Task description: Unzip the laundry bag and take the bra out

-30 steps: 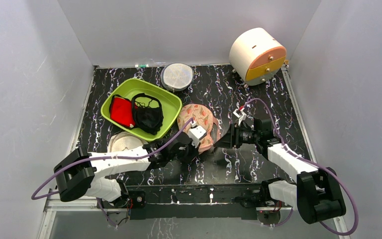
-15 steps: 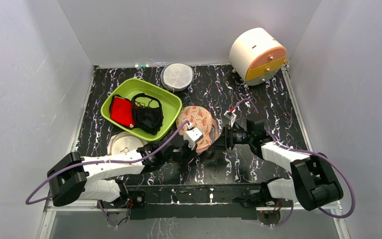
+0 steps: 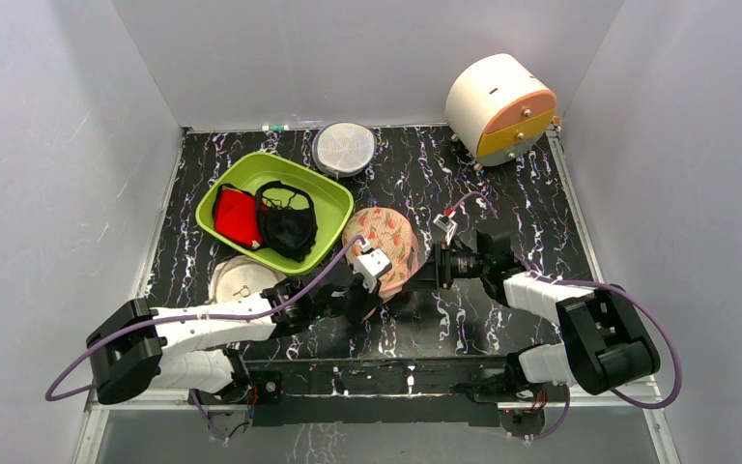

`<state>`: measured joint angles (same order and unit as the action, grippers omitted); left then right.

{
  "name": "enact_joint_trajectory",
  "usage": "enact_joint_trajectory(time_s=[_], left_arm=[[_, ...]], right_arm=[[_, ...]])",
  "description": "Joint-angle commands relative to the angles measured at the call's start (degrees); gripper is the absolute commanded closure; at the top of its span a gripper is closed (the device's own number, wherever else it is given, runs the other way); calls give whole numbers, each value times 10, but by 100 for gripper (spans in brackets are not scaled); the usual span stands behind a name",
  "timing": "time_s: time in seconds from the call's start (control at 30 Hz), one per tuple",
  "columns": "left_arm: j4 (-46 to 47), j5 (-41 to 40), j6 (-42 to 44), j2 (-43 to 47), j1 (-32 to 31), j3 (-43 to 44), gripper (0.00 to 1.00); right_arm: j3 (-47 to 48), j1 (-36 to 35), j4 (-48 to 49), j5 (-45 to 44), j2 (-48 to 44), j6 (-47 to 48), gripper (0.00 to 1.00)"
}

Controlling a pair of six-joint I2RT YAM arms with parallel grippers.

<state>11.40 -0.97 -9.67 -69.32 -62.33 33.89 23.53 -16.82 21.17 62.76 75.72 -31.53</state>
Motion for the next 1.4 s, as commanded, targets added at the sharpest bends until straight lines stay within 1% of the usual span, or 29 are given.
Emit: enact_joint_trajectory(time_s=[0.0, 0.3, 0.43, 0.53, 0.73, 0.87, 1.1, 1.27, 1.37], left_arm=[[17, 10, -1, 11, 3, 0, 100], [11, 8, 0, 20, 3, -6, 100], [15, 9, -3, 20, 3, -10, 100], [16, 10, -4, 19, 2, -11, 100], [14, 11, -3, 24, 2, -11, 100], [11, 10, -3, 24, 2, -10, 100], [11, 8, -3, 24, 2, -10, 100], [7, 0, 1, 29, 3, -11, 100], [4, -2, 3, 33, 2, -12, 100]], right_arm=[[10, -2, 58, 14, -12, -16, 49], [7, -2, 58, 13, -11, -21, 61], [10, -2, 34, 10, -20, -8, 64], [11, -2, 18, 6, -19, 2, 70], [14, -2, 12, 3, -14, 10, 72], [14, -2, 13, 5, -9, 10, 76], [12, -2, 8, 7, -9, 16, 91], [6, -2, 6, 4, -9, 20, 100], [8, -2, 1, -10, -5, 26, 100]])
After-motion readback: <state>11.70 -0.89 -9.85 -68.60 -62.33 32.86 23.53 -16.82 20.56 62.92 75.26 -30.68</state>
